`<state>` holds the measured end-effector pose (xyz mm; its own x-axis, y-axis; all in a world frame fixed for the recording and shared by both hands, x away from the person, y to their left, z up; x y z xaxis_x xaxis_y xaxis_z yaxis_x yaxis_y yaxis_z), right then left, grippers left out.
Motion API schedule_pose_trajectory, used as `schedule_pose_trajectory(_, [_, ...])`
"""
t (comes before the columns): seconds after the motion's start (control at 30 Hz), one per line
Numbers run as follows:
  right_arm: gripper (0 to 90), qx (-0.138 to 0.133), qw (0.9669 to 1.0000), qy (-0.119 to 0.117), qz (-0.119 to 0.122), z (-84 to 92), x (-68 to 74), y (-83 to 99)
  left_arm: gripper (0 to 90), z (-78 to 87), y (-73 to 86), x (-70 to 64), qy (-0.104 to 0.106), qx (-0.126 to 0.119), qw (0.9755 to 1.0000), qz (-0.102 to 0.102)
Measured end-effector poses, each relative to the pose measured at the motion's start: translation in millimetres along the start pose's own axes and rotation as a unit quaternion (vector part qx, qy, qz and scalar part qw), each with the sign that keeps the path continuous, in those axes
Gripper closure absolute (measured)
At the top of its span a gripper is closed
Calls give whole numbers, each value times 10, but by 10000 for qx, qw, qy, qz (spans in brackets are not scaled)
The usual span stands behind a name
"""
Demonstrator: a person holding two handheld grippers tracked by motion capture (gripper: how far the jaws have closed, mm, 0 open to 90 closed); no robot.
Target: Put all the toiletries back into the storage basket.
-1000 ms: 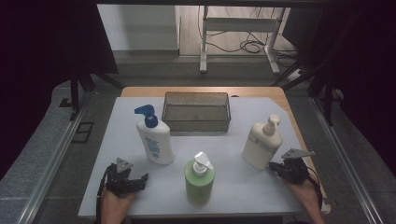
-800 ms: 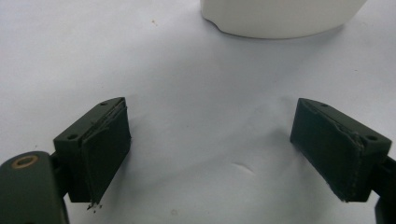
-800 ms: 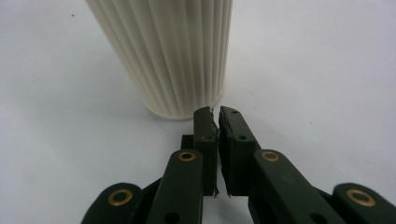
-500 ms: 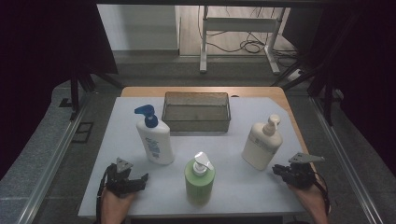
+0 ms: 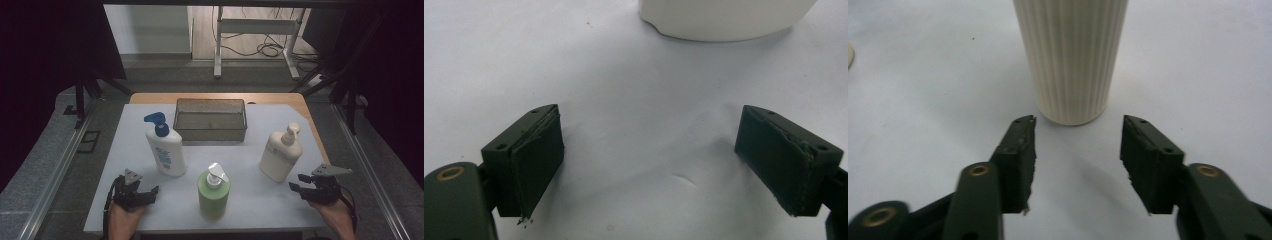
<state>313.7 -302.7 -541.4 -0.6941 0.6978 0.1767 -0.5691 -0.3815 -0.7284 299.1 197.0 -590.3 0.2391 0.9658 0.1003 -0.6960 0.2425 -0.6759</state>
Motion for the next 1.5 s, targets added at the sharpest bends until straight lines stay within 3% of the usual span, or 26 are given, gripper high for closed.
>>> schedule_pose_trajectory(0.17, [326,-27,9999,68,116,21,23,-97,115,0,0,0,0,1,10000,1])
schedule_pose_trajectory(0.37, [278,-171,9997,71,187,62,21,-208,116,1,2,2,-3,3,10000,-13])
schedule_pose_trajectory(0.6, [254,-301,9993,-90,185,78,23,-353,116,1,3,2,-2,4,10000,-12])
schedule_pose_trajectory(1.07, [200,-492,9987,-73,129,40,27,-600,115,1,3,3,-2,3,10000,-14])
schedule_pose_trajectory(1.5, [189,-558,9981,-67,260,-66,41,-815,115,1,3,3,-2,4,10000,-12])
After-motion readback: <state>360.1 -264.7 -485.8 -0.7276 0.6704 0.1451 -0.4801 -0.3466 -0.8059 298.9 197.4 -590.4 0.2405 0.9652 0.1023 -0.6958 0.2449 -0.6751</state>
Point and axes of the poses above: each handheld gripper's, and its own axes: z roughly backward along the jaws, y roughly out of its underside, x roughly to its left, the point moved 9 cm from there along -z, roughly forward along the jaws, and after that the axes turned 10 degrees about -y, right-handed, at the moved point
